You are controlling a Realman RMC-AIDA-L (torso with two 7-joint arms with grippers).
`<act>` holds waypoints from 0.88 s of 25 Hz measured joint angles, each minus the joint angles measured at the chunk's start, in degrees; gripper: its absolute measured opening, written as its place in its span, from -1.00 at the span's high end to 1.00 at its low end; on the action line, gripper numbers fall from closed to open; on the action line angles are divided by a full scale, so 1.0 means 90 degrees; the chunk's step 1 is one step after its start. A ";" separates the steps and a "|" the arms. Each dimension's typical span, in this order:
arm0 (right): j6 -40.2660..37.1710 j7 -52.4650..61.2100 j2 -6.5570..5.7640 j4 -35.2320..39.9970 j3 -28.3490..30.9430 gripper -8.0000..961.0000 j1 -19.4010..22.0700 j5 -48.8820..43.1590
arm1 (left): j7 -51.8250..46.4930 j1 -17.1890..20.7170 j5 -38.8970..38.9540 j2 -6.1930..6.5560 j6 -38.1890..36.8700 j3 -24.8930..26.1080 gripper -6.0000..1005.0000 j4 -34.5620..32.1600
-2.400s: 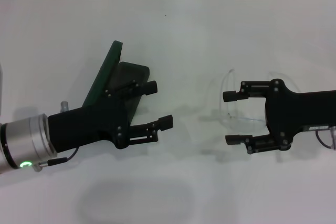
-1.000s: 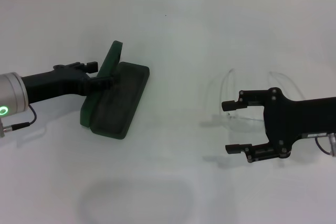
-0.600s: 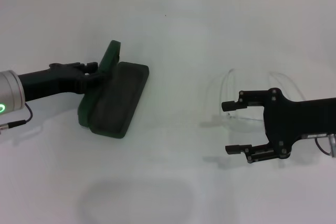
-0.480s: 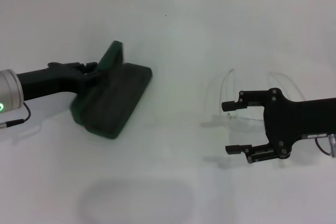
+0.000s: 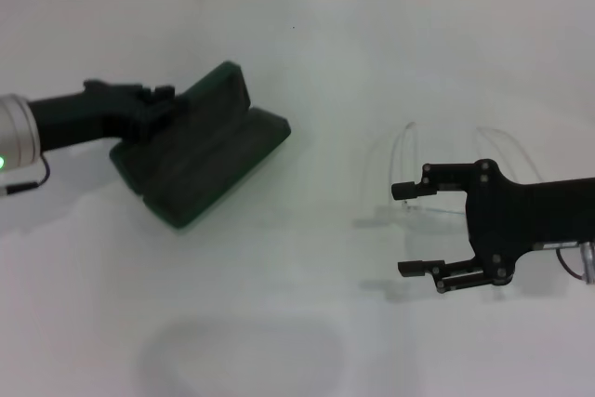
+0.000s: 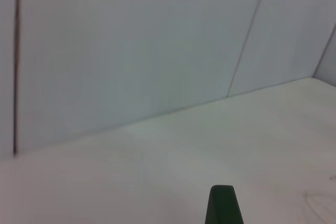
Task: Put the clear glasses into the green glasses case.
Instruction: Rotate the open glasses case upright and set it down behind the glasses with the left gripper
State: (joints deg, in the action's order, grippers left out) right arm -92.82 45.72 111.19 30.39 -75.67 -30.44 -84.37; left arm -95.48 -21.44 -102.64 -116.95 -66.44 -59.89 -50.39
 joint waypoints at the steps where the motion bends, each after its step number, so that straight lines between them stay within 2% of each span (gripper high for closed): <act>1: 0.0000 -0.0017 0.0012 -0.0002 0.0001 -0.54 0.0017 0.0000 | 0.0135 -0.0055 0.0006 -0.0011 0.0000 0.0033 0.54 -0.0025; 3: 0.0000 -0.0061 0.0042 -0.0005 -0.0001 -0.54 0.0056 0.0000 | 0.0298 -0.0192 -0.0002 -0.0025 0.0000 0.0099 0.58 -0.0024; 7: 0.0000 -0.0200 0.0108 -0.0010 -0.0009 -0.54 0.0132 0.0000 | 0.0414 -0.0551 -0.0047 0.0059 -0.0033 0.0111 0.60 0.0115; 10: 0.0000 -0.0278 0.0127 -0.0041 -0.0008 -0.54 0.0151 0.0000 | 0.0774 -0.0796 -0.0052 0.0063 -0.0034 0.0095 0.61 0.0147; 15: 0.0001 -0.0360 0.0193 -0.0073 -0.0018 -0.54 0.0216 0.0000 | 0.1383 -0.1304 -0.0234 -0.0047 0.0006 0.0073 0.61 0.0393; 16: 0.0001 -0.0407 0.0211 -0.0074 -0.0024 -0.54 0.0251 0.0000 | 0.1383 -0.1304 -0.0234 -0.0047 0.0006 0.0073 0.61 0.0393; 17: 0.0001 -0.0440 0.0227 -0.0074 -0.0027 -0.54 0.0273 0.0001 | 0.1635 -0.1550 -0.0351 -0.0105 0.0062 0.0072 0.61 0.0623; 22: 0.0001 -0.0526 0.0296 -0.0075 -0.0033 -0.54 0.0327 0.0000 | 0.2039 -0.1822 -0.0821 -0.0219 0.0151 0.0068 0.61 0.0906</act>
State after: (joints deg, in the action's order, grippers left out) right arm -92.81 40.99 113.85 29.71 -75.97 -27.50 -84.37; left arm -77.14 -37.83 -110.03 -118.93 -65.08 -59.28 -42.23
